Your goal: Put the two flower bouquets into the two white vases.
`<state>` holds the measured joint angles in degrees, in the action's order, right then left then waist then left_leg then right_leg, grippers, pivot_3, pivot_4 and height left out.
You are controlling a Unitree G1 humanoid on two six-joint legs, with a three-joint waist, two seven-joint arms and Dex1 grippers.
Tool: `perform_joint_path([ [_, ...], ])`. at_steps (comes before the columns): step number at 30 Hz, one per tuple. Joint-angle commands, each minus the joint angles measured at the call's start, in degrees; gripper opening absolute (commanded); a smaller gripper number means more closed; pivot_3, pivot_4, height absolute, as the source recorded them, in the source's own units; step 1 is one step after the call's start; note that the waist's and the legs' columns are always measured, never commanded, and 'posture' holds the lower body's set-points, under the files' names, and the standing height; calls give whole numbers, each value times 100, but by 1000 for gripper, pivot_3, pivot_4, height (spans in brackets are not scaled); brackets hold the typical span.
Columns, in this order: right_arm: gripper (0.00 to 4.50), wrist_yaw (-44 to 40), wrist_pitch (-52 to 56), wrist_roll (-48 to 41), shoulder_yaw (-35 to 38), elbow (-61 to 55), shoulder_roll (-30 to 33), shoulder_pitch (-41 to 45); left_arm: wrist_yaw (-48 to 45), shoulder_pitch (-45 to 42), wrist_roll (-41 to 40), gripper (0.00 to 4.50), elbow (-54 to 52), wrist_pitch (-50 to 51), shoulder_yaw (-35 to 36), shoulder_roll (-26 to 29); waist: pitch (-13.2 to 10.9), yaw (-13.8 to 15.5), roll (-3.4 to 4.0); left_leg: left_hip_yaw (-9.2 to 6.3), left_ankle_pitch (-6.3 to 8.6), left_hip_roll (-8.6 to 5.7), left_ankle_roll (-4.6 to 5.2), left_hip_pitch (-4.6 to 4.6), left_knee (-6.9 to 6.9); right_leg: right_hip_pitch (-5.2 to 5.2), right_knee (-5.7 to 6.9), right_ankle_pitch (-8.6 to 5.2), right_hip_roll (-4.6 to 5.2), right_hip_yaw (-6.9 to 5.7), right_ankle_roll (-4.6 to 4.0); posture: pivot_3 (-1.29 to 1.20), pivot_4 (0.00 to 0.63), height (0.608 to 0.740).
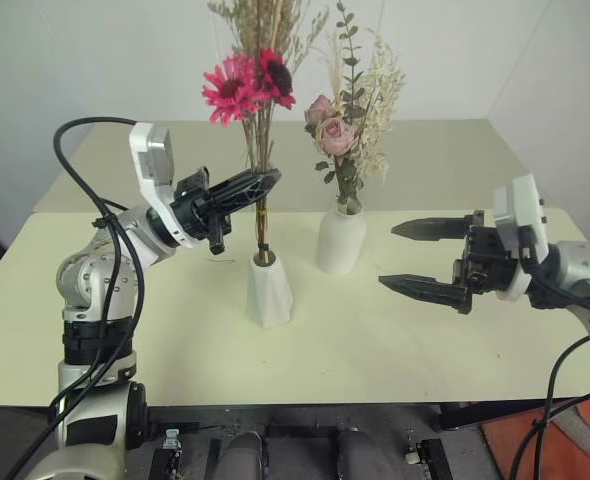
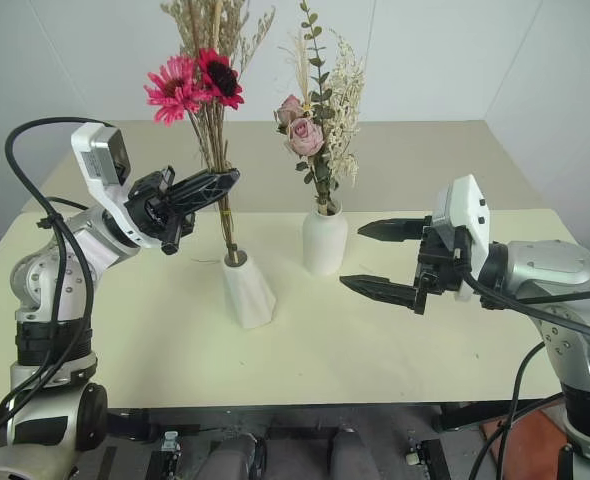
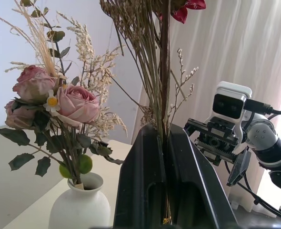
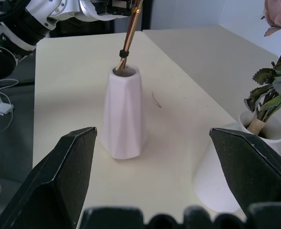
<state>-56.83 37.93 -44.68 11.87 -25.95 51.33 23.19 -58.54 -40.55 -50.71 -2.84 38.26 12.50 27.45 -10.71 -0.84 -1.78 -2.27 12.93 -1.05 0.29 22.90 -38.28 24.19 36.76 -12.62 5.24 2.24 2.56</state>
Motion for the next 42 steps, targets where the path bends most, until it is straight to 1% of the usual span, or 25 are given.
perform_joint_path([
  [1, 4500, 95, 17, -164, 221, -190, 22, 11, -36, -147, 16, 13, -67, -160, 3, 22, 0, 0, 0, 0, 0, 0, 0, 0, 0, 0, 0, 0, 0, 0, 0, 0, 150, 740],
  [8, 4500, 166, 6, -220, 205, -179, 49, 28, -103, 6, 74, 13, -131, -156, -80, 83, 0, 1, 0, 0, 0, 0, 0, 0, 0, 0, 0, 0, 0, -1, 0, 0, 150, 740],
  [15, 4500, 251, 53, -380, 250, -144, 16, 106, -82, 226, 305, 13, -155, -304, -232, 51, 0, 2, 0, 0, 0, 0, 0, 0, 0, 0, 0, 0, 0, 0, 0, 0, 150, 740],
  [26, 4500, 304, 9, -371, 258, -166, 39, 14, -86, 387, 418, 13, -214, -243, -299, 164, 0, -2, 0, 0, 0, 1, 0, 0, 0, 0, 0, 0, -1, 0, 0, 0, 150, 740],
  [30, 4500, 306, -23, -357, 240, -149, 17, 3, -24, 411, 522, 13, -223, -302, -383, 115, 0, 6, 0, 0, 0, 0, 0, 0, 0, -1, -1, 0, 0, 0, 0, 0, 150, 740],
  [42, 4500, 366, -68, -328, 198, -155, -78, -23, 121, 687, 492, 13, -537, -182, -455, 94, 0, 1, 0, 0, 0, 1, 0, 0, 0, -1, -1, 0, 0, 0, 0, 0, 150, 740],
])
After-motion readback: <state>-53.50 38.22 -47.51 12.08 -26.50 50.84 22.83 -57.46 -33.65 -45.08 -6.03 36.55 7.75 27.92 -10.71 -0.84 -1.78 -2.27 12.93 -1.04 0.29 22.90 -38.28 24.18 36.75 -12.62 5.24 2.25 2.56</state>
